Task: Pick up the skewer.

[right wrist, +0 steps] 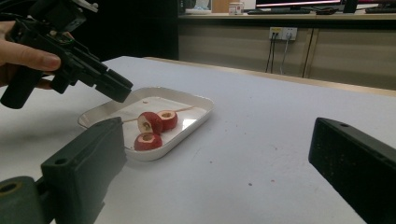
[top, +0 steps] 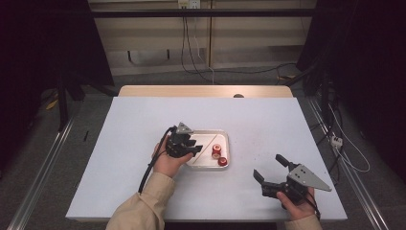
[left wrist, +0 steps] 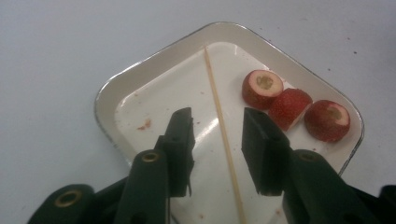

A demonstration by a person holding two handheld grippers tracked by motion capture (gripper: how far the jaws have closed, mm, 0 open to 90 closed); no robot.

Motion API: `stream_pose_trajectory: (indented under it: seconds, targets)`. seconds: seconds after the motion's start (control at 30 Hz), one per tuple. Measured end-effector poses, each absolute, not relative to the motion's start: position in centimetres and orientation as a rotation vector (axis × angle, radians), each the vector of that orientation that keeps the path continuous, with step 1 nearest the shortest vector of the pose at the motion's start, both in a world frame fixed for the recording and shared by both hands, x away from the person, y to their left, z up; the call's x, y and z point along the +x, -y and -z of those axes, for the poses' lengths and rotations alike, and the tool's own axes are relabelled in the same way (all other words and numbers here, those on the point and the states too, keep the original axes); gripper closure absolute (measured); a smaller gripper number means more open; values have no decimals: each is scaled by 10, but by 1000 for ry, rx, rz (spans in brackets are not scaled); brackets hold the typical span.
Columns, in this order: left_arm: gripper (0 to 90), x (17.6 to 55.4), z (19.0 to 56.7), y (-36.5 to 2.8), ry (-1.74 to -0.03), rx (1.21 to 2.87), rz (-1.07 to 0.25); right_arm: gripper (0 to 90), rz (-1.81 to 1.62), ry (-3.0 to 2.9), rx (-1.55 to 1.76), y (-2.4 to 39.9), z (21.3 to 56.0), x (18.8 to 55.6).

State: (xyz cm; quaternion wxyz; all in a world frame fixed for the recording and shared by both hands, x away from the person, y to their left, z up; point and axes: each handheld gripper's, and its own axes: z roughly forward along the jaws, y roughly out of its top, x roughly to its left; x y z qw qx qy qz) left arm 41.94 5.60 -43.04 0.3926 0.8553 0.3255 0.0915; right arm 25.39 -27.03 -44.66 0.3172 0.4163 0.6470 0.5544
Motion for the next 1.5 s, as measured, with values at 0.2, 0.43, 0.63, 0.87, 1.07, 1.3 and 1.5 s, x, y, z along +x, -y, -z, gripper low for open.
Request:
stream_pose_trajectory:
  seconds: [0.2, 0.43, 0.63, 0.87, 1.07, 1.3, 1.5]
  targets:
    - [739, 427, 435, -41, -819, 2255, -200, 32, -1462, -1699, 1101, 271, 447, 254]
    - [810, 429, 440, -31, -826, 2311, -164, 32, -1461, -1699, 1104, 274, 448, 253]
    - [879, 430, 442, -22, -836, 2350, -168, 32, -1463, -1700, 1104, 273, 447, 253]
    - [896, 432, 438, -14, -879, 2402, -154, 32, -1460, -1706, 1096, 273, 447, 253]
    - [897, 428, 438, -14, -905, 2381, -193, 32, -1463, -1702, 1102, 274, 447, 253]
    - [897, 430, 431, -23, -940, 2345, -143, 32, -1460, -1703, 1103, 274, 448, 254]
    - [897, 428, 422, -35, -953, 2357, -127, 32, -1459, -1707, 1100, 274, 448, 254]
